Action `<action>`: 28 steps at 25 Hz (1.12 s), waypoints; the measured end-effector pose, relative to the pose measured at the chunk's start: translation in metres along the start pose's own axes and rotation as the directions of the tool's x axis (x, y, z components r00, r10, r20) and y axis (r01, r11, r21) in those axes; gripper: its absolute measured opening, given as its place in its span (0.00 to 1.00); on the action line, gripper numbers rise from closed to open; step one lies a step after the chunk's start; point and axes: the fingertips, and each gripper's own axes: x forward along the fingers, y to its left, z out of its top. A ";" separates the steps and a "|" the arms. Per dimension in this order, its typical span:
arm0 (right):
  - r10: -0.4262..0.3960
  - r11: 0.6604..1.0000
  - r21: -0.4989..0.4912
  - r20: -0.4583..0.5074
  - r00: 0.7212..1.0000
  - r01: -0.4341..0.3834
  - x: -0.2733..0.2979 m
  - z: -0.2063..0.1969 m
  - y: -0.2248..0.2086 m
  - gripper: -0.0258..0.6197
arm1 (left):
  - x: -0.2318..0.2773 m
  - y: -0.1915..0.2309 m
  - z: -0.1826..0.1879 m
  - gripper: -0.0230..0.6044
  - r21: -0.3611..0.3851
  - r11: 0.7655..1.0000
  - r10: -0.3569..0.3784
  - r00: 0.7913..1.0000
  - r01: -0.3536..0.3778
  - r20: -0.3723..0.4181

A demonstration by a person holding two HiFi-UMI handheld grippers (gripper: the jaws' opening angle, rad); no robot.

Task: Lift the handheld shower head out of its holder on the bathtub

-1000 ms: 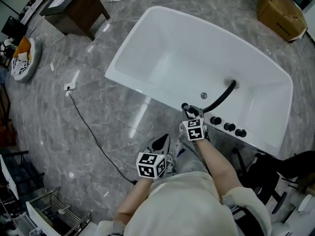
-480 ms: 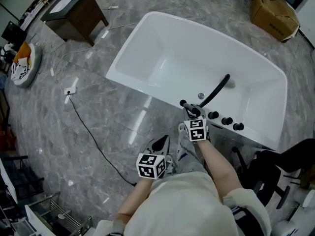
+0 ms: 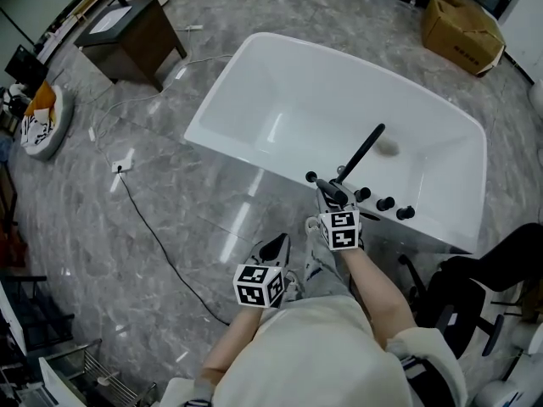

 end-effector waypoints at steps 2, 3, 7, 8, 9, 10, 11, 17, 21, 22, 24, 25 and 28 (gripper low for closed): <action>-0.001 1.000 -0.002 0.017 1.000 0.001 -0.010 0.004 0.002 0.27 | -0.005 -0.003 0.001 0.07 0.006 1.000 0.000 1.000 0.000 0.013; -0.001 1.000 -0.005 0.025 1.000 0.002 -0.015 0.006 0.002 0.27 | -0.008 -0.004 0.002 0.07 0.009 1.000 0.000 1.000 -0.001 0.019; -0.004 1.000 -0.016 0.055 0.998 0.005 -0.034 0.014 0.003 0.27 | -0.015 -0.009 0.003 0.07 0.018 1.000 -0.001 1.000 0.000 0.030; -0.005 1.000 -0.015 0.063 0.998 0.006 -0.040 0.016 0.003 0.27 | -0.017 -0.010 0.002 0.07 0.022 1.000 -0.001 0.999 0.000 0.032; -0.006 1.000 -0.013 0.071 0.997 0.007 -0.044 0.017 0.004 0.27 | -0.019 -0.011 0.001 0.07 0.027 1.000 -0.002 0.999 0.001 0.035; -0.007 1.000 -0.011 0.080 0.997 0.008 -0.049 0.019 0.005 0.27 | -0.021 -0.012 0.001 0.07 0.033 0.999 -0.003 0.999 0.002 0.038; -0.009 1.000 -0.009 0.089 0.996 0.009 -0.054 0.021 0.005 0.27 | -0.023 -0.013 0.002 0.07 0.040 0.999 -0.006 0.999 0.004 0.041; -0.005 1.000 -0.027 0.149 0.989 0.009 -0.083 0.038 0.013 0.27 | -0.033 -0.018 0.006 0.07 0.069 0.998 -0.016 0.998 0.012 0.062; 0.002 0.999 -0.035 0.185 0.983 0.005 -0.102 0.049 0.020 0.27 | -0.040 -0.019 0.007 0.07 0.082 0.997 -0.018 0.997 0.012 0.076; 0.004 0.999 -0.033 0.194 0.981 0.003 -0.107 0.052 0.021 0.27 | -0.042 -0.019 0.007 0.07 0.084 0.996 -0.018 0.997 0.012 0.079; 0.009 1.000 -0.028 0.214 0.977 -0.003 -0.117 0.058 0.024 0.27 | -0.044 -0.019 0.007 0.07 0.089 0.996 -0.017 0.996 0.009 0.084; 0.013 1.000 -0.027 0.224 0.975 -0.007 -0.121 0.061 0.025 0.27 | -0.045 -0.019 0.007 0.07 0.092 0.996 -0.016 0.996 0.008 0.086; 0.022 0.999 -0.048 0.251 0.968 -0.010 -0.134 0.071 0.029 0.27 | -0.049 -0.018 0.007 0.07 0.100 0.995 -0.013 0.996 0.004 0.091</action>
